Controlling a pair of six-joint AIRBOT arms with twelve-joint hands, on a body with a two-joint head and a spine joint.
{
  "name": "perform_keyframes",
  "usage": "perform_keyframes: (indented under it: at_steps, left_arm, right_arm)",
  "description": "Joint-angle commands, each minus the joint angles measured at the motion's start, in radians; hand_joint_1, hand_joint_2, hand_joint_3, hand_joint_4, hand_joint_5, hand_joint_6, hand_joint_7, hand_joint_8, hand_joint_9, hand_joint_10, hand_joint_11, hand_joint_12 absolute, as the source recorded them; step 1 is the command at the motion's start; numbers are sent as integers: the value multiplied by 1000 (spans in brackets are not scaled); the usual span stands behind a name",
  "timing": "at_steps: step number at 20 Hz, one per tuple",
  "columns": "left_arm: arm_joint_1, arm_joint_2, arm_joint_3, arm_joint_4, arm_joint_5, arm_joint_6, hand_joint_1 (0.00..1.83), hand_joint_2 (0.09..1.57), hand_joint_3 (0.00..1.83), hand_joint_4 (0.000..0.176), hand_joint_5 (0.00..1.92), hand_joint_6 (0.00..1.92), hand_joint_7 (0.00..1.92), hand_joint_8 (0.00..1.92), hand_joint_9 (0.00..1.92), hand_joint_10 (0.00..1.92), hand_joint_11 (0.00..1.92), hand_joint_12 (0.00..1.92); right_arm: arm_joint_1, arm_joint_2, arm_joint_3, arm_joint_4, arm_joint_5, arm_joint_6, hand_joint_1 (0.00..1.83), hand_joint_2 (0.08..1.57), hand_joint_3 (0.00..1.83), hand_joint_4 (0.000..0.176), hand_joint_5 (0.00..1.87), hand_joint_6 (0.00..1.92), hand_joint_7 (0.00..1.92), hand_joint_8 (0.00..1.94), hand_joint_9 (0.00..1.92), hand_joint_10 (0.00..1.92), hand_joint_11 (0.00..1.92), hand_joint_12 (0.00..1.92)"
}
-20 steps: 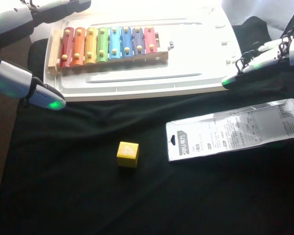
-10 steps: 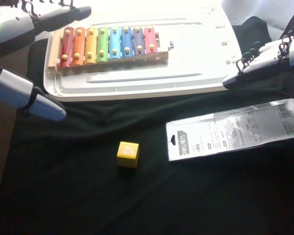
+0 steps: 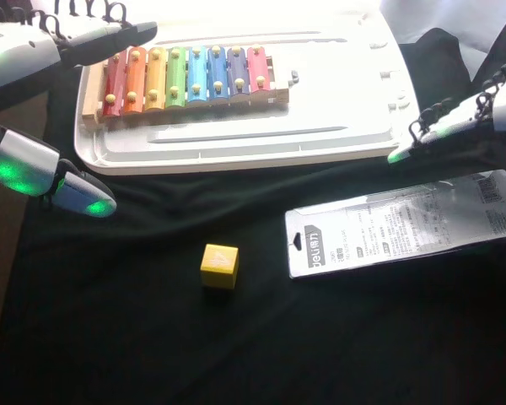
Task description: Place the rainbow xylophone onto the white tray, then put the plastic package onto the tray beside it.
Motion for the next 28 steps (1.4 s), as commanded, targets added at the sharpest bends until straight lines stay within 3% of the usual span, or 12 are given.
perform_keyframes:
  at_steps: [1,7,14,25,28]
  left_arm:
    - [-11,-1,0,-32,-109,-2,817,712,1,0,0,0,0,0,0,0,0,0]
    - [5,-8,0,-41,-117,-2,871,693,0,0,0,0,0,0,0,0,0,0]
    - [7,-14,0,-40,-118,0,847,668,0,0,0,0,0,0,0,0,0,0]
    - [27,-25,-1,-48,-127,-1,856,666,0,0,0,0,0,0,0,0,0,0]
    - [28,-25,-1,-48,-127,-1,846,674,0,0,0,0,0,0,0,0,0,0]
  right_arm:
    - [9,0,3,61,19,2,780,651,1,0,250,0,277,0,317,2,343,272]
    - [-21,-28,22,61,-12,2,760,661,4,0,232,0,249,0,278,0,300,235]
    - [-42,-45,35,61,-26,2,756,671,5,0,221,0,246,0,326,15,408,267]
    - [-69,-73,58,61,-51,2,789,674,2,0,230,3,252,4,287,0,346,224]
    - [-74,-79,60,61,-51,2,807,680,3,0,289,19,290,13,339,18,422,252]
